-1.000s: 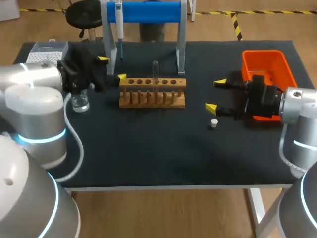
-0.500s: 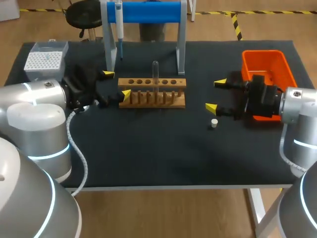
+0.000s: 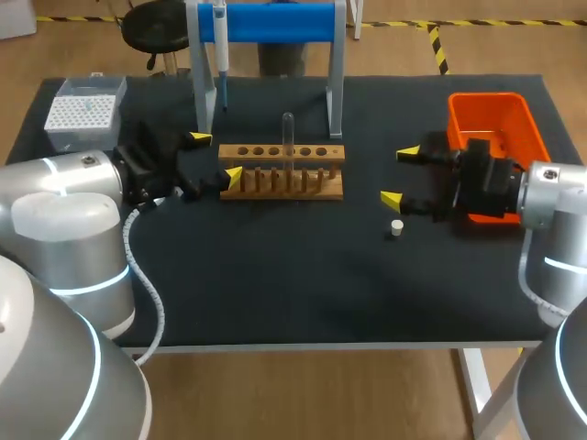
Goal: Invert the test tube, pick up the pipette, mount the tip to pipette, aspirate from beaker and dispense into the tube, eject the tip, return the pipette, and cap with the stopper.
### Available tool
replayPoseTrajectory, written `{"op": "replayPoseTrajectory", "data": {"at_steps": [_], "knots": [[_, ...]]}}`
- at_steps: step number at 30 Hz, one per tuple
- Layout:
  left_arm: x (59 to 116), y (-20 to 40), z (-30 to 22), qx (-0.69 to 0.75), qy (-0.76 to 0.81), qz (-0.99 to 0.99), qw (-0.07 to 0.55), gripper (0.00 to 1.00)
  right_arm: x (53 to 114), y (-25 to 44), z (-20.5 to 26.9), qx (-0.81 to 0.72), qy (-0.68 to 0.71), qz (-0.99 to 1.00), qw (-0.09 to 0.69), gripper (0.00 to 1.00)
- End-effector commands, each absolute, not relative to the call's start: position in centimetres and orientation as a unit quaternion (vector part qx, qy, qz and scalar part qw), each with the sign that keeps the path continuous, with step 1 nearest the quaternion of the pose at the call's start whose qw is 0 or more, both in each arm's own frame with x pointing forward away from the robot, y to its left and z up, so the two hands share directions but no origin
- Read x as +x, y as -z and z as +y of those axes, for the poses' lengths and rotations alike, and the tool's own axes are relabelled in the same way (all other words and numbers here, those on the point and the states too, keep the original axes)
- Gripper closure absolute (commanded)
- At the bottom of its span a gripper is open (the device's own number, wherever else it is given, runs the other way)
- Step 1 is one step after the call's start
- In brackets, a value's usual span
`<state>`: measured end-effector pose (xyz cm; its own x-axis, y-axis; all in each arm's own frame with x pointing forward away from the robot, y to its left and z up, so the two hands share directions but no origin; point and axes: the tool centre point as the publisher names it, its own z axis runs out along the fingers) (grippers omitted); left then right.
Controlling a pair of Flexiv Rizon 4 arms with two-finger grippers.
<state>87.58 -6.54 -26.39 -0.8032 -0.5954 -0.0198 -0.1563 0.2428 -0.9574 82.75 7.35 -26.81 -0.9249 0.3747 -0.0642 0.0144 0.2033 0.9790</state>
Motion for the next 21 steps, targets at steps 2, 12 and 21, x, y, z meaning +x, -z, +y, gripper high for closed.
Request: {"op": "replayPoseTrajectory", "data": {"at_steps": [2,12,21], "knots": [[87.4,26.5,-6.6,-0.247,0.566,0.761,0.198,0.0,84.3,26.5,8.6,0.103,-0.632,0.757,0.127,0.0],[87.4,26.5,-6.6,-0.247,0.566,0.761,0.198,0.0,86.5,25.1,12.4,0.014,-0.669,0.739,0.078,0.0],[87.4,26.5,-6.6,-0.247,0.566,0.761,0.198,0.0,89.0,25.1,15.2,-0.036,-0.683,0.729,0.015,0.0]]}}
